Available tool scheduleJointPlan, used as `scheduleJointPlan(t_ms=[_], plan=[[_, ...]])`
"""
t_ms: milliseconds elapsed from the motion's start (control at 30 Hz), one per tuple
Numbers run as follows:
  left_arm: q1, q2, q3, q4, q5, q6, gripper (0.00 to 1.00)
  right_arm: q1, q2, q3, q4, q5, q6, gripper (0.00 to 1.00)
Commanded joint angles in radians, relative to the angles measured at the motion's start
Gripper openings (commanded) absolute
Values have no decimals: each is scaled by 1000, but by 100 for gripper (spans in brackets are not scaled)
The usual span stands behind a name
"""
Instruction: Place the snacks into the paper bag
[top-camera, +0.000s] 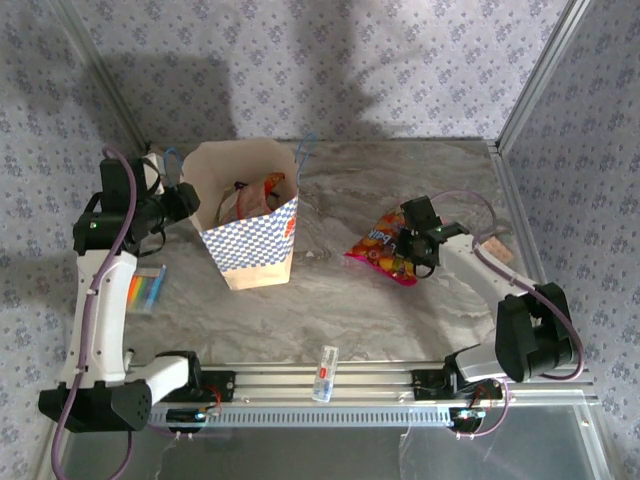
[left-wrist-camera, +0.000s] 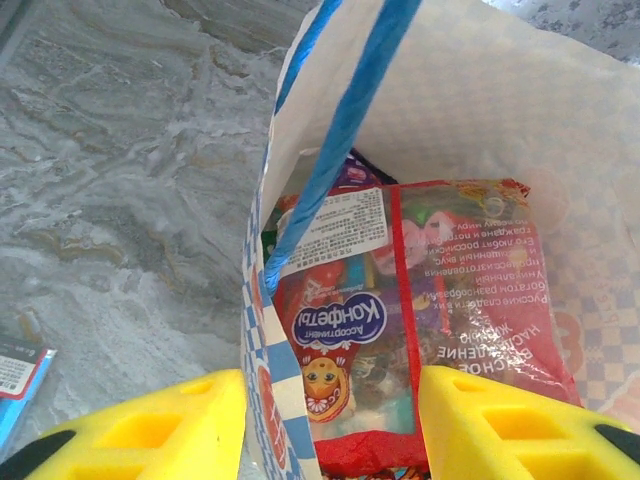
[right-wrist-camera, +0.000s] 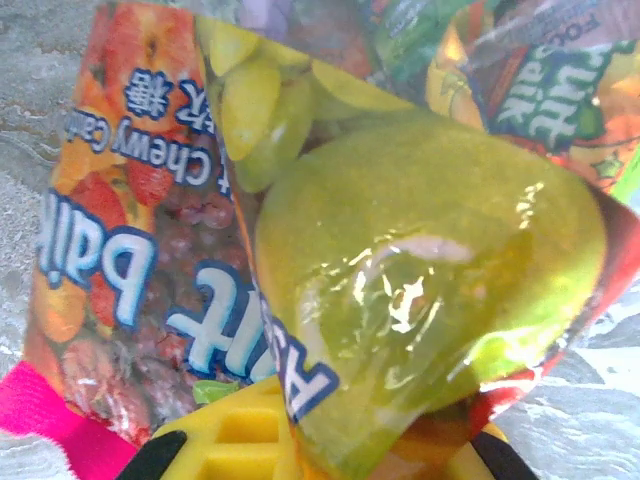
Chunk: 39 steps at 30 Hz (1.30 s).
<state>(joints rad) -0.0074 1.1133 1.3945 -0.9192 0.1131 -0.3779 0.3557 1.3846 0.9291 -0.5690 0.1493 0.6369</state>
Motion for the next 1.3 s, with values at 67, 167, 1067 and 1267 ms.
scheduleJointPlan(t_ms=[67, 167, 1067, 1267], plan=[[5, 34, 39, -20, -26, 19, 49, 48, -75, 105, -83, 147, -58, 0], [6, 70, 46, -10, -16, 16, 48, 75, -86, 142, -113, 184, -73, 0], [3, 147, 47, 15, -9, 7, 19, 238, -171, 440, -237, 359, -163, 0], [4, 143, 38, 33, 35, 0, 16, 289, -164, 518, -259, 409, -204, 0]])
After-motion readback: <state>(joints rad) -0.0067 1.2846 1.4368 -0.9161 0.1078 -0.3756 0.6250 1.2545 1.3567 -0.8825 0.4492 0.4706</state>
